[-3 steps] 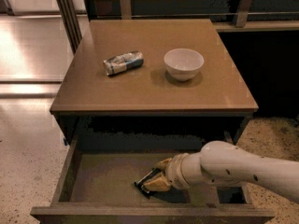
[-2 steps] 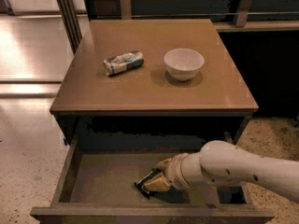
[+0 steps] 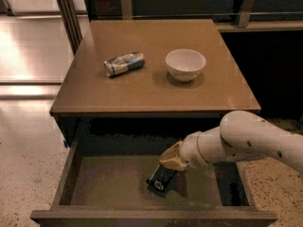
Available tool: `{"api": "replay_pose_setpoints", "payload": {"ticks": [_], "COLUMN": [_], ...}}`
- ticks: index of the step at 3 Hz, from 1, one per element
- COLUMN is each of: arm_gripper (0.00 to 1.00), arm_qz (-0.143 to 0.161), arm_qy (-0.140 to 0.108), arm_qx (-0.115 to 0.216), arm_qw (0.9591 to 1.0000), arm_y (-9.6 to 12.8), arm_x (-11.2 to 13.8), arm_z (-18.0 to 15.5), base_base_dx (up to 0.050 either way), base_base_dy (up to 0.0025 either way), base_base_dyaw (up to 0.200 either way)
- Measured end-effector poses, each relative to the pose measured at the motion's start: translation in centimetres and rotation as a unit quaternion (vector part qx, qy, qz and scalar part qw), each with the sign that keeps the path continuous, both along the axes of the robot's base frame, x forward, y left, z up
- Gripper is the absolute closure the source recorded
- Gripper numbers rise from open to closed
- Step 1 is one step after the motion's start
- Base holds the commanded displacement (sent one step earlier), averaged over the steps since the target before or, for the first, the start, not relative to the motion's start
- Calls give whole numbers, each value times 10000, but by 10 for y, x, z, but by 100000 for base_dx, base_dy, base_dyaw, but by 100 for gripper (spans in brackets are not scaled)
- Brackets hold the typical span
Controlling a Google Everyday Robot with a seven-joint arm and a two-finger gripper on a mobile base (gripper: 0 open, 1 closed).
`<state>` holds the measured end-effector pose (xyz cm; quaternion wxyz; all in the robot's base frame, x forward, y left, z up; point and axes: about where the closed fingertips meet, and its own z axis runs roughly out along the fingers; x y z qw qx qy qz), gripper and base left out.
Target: Pick rxbar blueberry from top drawer and place on counter
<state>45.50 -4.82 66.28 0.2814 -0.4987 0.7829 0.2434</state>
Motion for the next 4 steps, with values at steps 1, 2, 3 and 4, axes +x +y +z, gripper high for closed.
{"api": "replay_pose_setpoints", "payload": {"ticks": [1,2,3,4], "arm_gripper": [100,100,100,100], "arm_qz": [207,219,12,-20], "arm_qy": [-249,-367,-343,-505], "arm_qx": [-130,-141,-2,-50], "arm_qw": [9994,9990,9994,9987], "arm_y": [-18,-32,-42,-52], "arm_x": [20,25,10,9], "arm_z": [48,78,92,124], "base_base_dx": [0,0,0,0], "base_base_dy": [0,0,0,0], "base_base_dyaw": [0,0,0,0]}}
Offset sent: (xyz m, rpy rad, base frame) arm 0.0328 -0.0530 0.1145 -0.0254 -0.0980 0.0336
